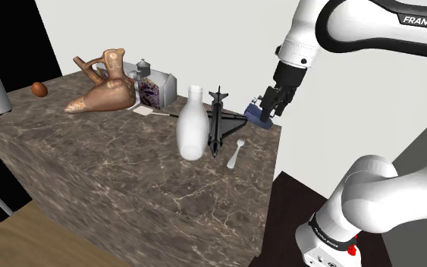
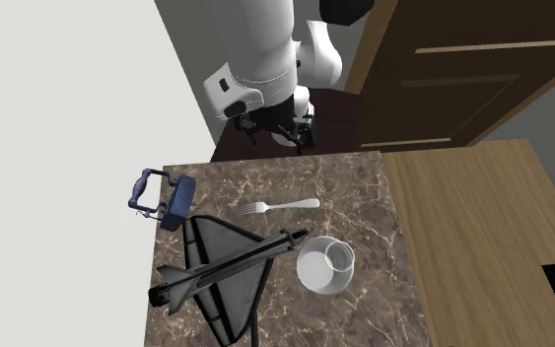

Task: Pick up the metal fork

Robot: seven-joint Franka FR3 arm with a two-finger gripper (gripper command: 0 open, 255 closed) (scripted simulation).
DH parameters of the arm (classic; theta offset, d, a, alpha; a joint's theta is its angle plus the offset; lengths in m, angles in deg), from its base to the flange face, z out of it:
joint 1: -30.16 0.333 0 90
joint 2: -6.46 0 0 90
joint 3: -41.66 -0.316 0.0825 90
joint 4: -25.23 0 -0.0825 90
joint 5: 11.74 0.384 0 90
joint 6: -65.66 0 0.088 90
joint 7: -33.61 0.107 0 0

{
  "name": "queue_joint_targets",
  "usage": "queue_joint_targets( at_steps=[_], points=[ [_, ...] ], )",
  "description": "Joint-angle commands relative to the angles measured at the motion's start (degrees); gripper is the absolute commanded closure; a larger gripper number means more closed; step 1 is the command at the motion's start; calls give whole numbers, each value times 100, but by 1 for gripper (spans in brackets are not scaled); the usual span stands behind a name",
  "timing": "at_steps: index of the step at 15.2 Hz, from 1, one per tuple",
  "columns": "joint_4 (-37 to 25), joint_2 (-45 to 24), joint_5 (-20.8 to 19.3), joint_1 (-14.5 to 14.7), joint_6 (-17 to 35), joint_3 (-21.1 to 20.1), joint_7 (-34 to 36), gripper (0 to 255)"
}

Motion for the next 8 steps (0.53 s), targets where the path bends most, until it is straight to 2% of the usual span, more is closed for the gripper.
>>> queue_joint_targets(
  at_steps=[1, 8],
  points=[
    [0, 0, 0, 0, 0, 0, 0, 0],
    [462, -874, 766, -925, 1105, -1139, 3523, 0]
  ],
)
